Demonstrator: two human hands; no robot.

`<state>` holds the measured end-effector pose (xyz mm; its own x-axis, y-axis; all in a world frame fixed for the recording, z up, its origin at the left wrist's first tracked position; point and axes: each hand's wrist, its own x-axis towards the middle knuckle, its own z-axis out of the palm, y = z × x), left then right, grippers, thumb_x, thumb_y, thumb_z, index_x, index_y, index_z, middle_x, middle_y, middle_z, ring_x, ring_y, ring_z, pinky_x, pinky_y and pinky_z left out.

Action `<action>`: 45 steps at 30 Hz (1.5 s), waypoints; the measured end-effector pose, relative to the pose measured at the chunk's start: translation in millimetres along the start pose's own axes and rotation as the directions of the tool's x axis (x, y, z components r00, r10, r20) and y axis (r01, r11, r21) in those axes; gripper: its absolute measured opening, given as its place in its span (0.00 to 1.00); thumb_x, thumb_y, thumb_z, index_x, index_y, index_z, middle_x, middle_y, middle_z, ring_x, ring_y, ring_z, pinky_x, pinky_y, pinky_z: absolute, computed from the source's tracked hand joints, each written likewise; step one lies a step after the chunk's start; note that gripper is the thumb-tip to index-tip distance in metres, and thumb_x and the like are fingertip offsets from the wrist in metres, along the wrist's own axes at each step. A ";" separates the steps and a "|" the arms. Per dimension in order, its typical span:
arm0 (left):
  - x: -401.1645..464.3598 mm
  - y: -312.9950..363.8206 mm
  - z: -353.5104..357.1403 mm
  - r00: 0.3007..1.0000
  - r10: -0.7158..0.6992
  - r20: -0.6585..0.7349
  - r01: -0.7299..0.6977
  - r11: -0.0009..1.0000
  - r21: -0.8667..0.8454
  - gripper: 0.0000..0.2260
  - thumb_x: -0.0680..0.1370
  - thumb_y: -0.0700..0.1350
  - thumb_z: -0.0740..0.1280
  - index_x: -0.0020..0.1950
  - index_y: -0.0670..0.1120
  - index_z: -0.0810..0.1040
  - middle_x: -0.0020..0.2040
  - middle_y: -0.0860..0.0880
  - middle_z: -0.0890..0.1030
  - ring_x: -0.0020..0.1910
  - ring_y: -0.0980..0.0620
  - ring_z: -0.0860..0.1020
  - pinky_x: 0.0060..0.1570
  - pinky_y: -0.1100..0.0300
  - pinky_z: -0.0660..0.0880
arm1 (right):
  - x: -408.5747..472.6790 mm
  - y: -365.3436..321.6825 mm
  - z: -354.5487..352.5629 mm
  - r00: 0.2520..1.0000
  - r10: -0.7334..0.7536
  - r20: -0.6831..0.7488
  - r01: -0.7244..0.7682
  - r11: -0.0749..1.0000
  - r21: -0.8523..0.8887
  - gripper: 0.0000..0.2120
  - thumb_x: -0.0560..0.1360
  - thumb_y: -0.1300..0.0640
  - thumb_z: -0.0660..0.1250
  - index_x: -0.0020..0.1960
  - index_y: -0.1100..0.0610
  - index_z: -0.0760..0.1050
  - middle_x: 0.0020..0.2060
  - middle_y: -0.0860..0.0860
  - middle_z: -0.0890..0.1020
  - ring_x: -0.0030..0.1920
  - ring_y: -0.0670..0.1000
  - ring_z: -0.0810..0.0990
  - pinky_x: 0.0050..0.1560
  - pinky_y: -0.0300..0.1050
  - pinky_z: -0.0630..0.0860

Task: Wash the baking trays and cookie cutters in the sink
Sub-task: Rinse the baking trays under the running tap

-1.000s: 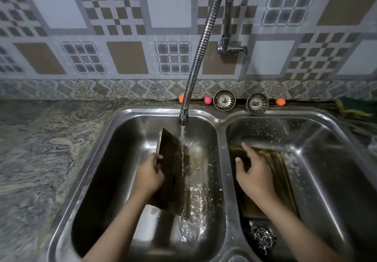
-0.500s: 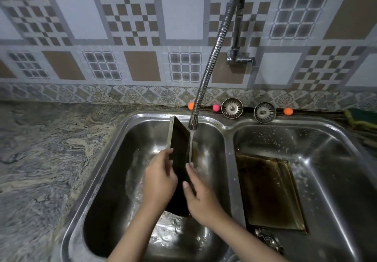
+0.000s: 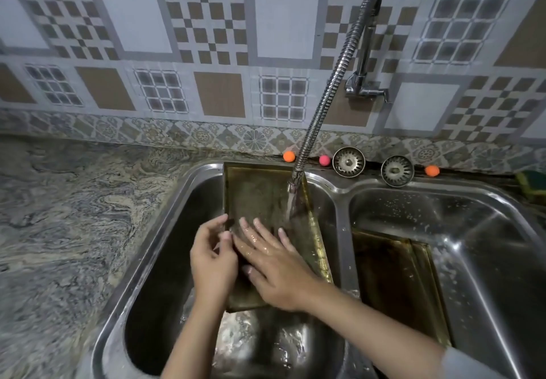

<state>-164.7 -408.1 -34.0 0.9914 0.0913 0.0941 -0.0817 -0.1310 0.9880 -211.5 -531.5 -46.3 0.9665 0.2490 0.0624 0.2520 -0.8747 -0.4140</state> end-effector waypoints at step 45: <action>-15.3 5.7 24.7 0.997 -0.045 -0.062 0.036 0.989 -0.142 0.12 0.78 0.33 0.62 0.53 0.49 0.77 0.47 0.53 0.78 0.42 0.69 0.76 0.43 0.78 0.70 | -26.8 35.0 -1.1 0.826 0.561 0.052 -0.558 0.800 0.220 0.32 0.80 0.40 0.48 0.77 0.50 0.37 0.75 0.49 0.33 0.74 0.47 0.31 0.73 0.48 0.37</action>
<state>-177.8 -434.6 -32.9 0.9858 0.1581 0.0571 -0.0601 0.0143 0.9981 -228.5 -569.2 -61.4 0.9373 -0.2638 -0.2278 -0.3479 -0.7473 -0.5661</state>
